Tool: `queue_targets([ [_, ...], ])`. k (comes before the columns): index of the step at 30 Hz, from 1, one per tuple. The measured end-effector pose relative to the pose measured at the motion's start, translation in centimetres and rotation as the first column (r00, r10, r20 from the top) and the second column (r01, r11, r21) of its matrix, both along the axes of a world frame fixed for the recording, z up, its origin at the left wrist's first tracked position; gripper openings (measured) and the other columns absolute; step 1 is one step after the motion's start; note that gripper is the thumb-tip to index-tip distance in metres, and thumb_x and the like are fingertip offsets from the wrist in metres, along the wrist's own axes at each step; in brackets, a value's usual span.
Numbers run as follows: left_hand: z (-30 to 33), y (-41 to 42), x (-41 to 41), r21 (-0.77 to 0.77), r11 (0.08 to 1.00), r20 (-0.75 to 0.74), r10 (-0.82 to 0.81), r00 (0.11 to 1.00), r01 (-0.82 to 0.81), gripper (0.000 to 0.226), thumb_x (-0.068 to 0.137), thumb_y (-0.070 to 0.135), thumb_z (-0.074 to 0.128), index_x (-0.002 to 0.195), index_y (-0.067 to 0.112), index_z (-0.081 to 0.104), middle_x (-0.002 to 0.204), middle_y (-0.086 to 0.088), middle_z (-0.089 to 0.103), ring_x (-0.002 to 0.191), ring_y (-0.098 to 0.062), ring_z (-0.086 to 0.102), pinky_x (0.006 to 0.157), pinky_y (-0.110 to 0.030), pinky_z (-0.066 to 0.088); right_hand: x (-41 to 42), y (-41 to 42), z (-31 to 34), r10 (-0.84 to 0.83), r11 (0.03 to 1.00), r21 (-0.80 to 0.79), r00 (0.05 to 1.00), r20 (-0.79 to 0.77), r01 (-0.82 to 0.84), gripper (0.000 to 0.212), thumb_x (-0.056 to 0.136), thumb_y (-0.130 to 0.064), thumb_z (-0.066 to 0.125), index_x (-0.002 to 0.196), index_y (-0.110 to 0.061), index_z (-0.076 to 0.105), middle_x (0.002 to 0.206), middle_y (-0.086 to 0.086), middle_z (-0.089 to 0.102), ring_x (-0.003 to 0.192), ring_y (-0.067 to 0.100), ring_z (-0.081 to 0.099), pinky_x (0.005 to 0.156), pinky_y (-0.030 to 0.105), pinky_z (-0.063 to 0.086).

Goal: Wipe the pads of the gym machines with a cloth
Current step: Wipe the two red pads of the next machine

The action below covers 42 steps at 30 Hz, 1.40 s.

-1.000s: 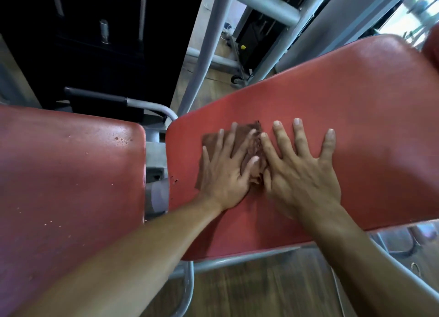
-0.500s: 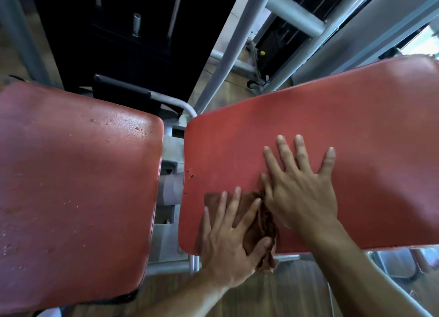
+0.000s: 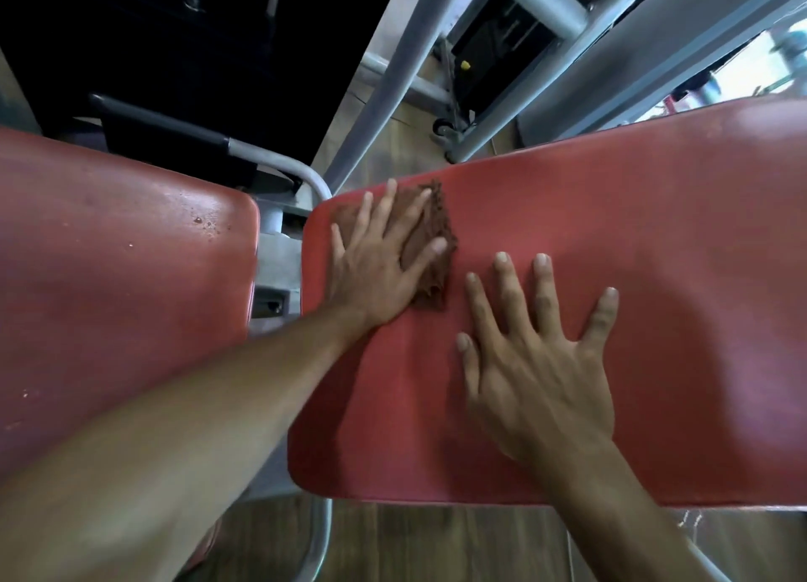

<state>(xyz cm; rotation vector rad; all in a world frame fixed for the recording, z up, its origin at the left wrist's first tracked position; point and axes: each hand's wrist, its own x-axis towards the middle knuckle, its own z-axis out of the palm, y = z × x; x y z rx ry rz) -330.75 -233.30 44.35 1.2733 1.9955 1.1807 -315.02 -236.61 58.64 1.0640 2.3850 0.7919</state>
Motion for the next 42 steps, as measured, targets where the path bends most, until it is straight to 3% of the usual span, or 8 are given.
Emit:
queue_targets([
  [5, 0.3, 3.1, -2.3, -0.007, 0.999, -0.013, 0.032, 0.999, -0.032, 0.073, 0.085, 0.080, 0.011, 0.152, 0.051, 0.013, 0.165, 0.010, 0.013, 0.152, -0.021, 0.007, 0.117, -0.065, 0.007, 0.0, 0.2, -0.2, 0.004, 1.000, -0.004, 1.000, -0.006, -0.004, 0.061, 0.101, -0.048, 0.024, 0.157, -0.024, 0.026, 0.167, 0.007, 0.014, 0.154, 0.035, 0.006, 0.108, 0.076, -0.004],
  [12, 1.0, -2.7, 2.1, -0.011, 1.000, 0.067, -0.027, 0.997, 0.028, 0.065, 0.091, 0.075, 0.013, 0.150, 0.055, -0.003, 0.166, 0.009, -0.010, 0.152, -0.020, -0.013, 0.117, -0.065, -0.001, -0.1, 0.0, -0.3, -0.011, 1.000, -0.005, 1.000, -0.013, 0.011, 0.061, 0.100, -0.047, 0.025, 0.157, -0.025, 0.028, 0.166, 0.007, 0.018, 0.153, 0.036, 0.009, 0.108, 0.076, -0.003],
  [18, 0.2, -12.0, 8.5, -0.035, 0.994, 0.013, -0.099, 0.995, 0.100, 0.062, 0.090, 0.078, 0.008, 0.147, 0.060, -0.009, 0.164, 0.013, -0.017, 0.151, -0.018, -0.018, 0.119, -0.062, 0.007, -0.3, -0.3, -0.1, -0.022, 1.000, -0.016, 1.000, 0.002, 0.022, 0.061, 0.100, -0.045, 0.021, 0.156, -0.023, 0.030, 0.165, 0.010, 0.020, 0.152, 0.038, 0.011, 0.108, 0.076, 0.002],
  [23, -1.4, -17.7, 11.9, -0.031, 0.997, -0.051, -0.067, 0.996, 0.065, 0.064, 0.095, 0.073, 0.017, 0.154, 0.051, 0.005, 0.166, 0.009, -0.007, 0.153, -0.020, -0.009, 0.118, -0.063, 0.011, -0.7, -0.7, 0.0, -0.047, 0.999, -0.002, 0.999, 0.011, 0.047, 0.061, 0.100, -0.046, 0.023, 0.155, -0.024, 0.031, 0.165, 0.009, 0.022, 0.152, 0.038, 0.013, 0.108, 0.077, 0.006],
  [26, -2.5, -19.5, 13.3, -0.079, 0.997, -0.008, -0.017, 1.000, 0.017, 0.064, 0.095, 0.072, 0.018, 0.154, 0.048, 0.013, 0.167, 0.007, 0.002, 0.154, -0.024, 0.002, 0.115, -0.066, 0.017, -1.5, -0.7, -0.3, -0.036, 0.999, -0.022, 0.998, -0.046, 0.035, 0.060, 0.097, -0.042, 0.035, 0.153, -0.021, 0.035, 0.164, 0.010, 0.024, 0.152, 0.035, 0.015, 0.109, 0.075, 0.009],
  [31, -3.0, -18.7, 12.6, -0.063, 0.998, 0.017, 0.028, 0.999, -0.027, 0.065, 0.092, 0.078, 0.015, 0.152, 0.054, 0.010, 0.166, 0.011, 0.005, 0.153, -0.020, 0.003, 0.117, -0.062, 0.016, -1.6, -0.8, -1.9, 0.083, 0.990, -0.111, 0.997, -0.003, -0.083, 0.060, 0.097, -0.042, 0.026, 0.154, -0.021, 0.035, 0.165, 0.007, 0.022, 0.153, 0.029, 0.016, 0.113, 0.068, 0.007],
  [36, -4.0, -15.0, 8.5, -0.076, 0.997, 0.061, 0.028, 0.998, -0.024, 0.064, 0.086, 0.085, 0.003, 0.144, 0.064, -0.011, 0.165, 0.015, -0.007, 0.153, -0.015, -0.007, 0.120, -0.057, 0.012, -1.4, -0.6, -2.7, 0.092, 0.991, -0.095, 0.996, 0.014, -0.090, 0.062, 0.099, -0.044, 0.021, 0.155, -0.021, 0.033, 0.165, 0.007, 0.021, 0.153, 0.030, 0.015, 0.113, 0.068, 0.000],
  [42, -4.9, -8.8, 3.0, -0.040, 0.999, 0.121, -0.006, 0.993, 0.011, 0.068, 0.080, 0.088, 0.007, 0.142, 0.068, -0.011, 0.162, 0.016, -0.023, 0.150, -0.013, -0.020, 0.117, -0.066, 0.001, -1.3, -0.6, -2.8, 0.101, 0.989, -0.109, 0.995, 0.013, -0.099, 0.062, 0.099, -0.046, 0.024, 0.154, -0.018, 0.036, 0.165, 0.009, 0.022, 0.153, 0.033, 0.015, 0.111, 0.072, 0.002],
])
